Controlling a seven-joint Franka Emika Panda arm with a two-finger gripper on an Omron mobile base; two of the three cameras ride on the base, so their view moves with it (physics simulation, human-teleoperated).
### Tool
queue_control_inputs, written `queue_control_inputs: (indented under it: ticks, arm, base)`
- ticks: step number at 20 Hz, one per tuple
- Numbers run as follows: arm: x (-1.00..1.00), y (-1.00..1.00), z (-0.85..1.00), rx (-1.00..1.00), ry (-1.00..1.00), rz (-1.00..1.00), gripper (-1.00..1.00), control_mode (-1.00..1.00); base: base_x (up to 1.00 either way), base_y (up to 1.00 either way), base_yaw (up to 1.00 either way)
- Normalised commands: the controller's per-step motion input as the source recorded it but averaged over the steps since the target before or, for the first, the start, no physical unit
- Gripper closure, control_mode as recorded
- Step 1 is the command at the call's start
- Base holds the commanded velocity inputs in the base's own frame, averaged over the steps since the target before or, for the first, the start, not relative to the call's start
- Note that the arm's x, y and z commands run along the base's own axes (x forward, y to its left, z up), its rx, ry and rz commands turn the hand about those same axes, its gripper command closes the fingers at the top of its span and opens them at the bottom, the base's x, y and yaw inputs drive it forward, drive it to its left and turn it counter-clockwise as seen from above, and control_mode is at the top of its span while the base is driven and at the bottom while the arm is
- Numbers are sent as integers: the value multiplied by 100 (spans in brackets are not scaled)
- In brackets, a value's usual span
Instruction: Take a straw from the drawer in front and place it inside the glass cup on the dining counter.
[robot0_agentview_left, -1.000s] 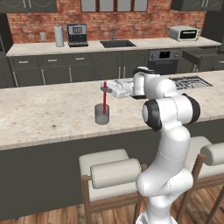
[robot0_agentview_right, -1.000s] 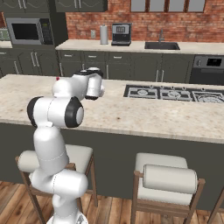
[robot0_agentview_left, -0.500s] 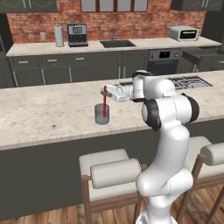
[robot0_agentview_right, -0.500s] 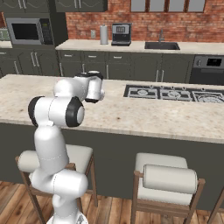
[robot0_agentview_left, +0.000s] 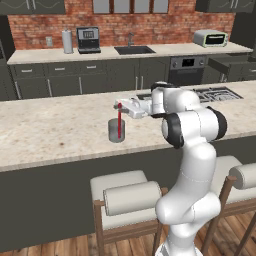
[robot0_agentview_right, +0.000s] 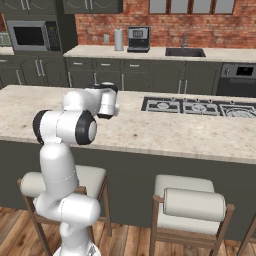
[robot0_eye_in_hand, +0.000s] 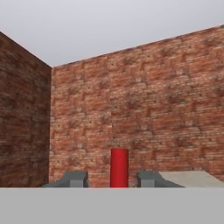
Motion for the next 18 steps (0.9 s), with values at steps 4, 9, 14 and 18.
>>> queue_control_inputs:
  ticks: [4, 9, 14, 18]
  arm:
    - [-3, -7, 0, -6, -6, 0, -100, -100]
    - [-10, -15, 0, -15, -13, 0, -100, -100]
    - [-4, -29, 0, -22, -17, 0, -100, -100]
    - [-1, -37, 0, -24, -15, -1, -100, -100]
  base:
    - [0, 0, 0]
    - [0, 0, 0]
    - [0, 0, 0]
    - [0, 0, 0]
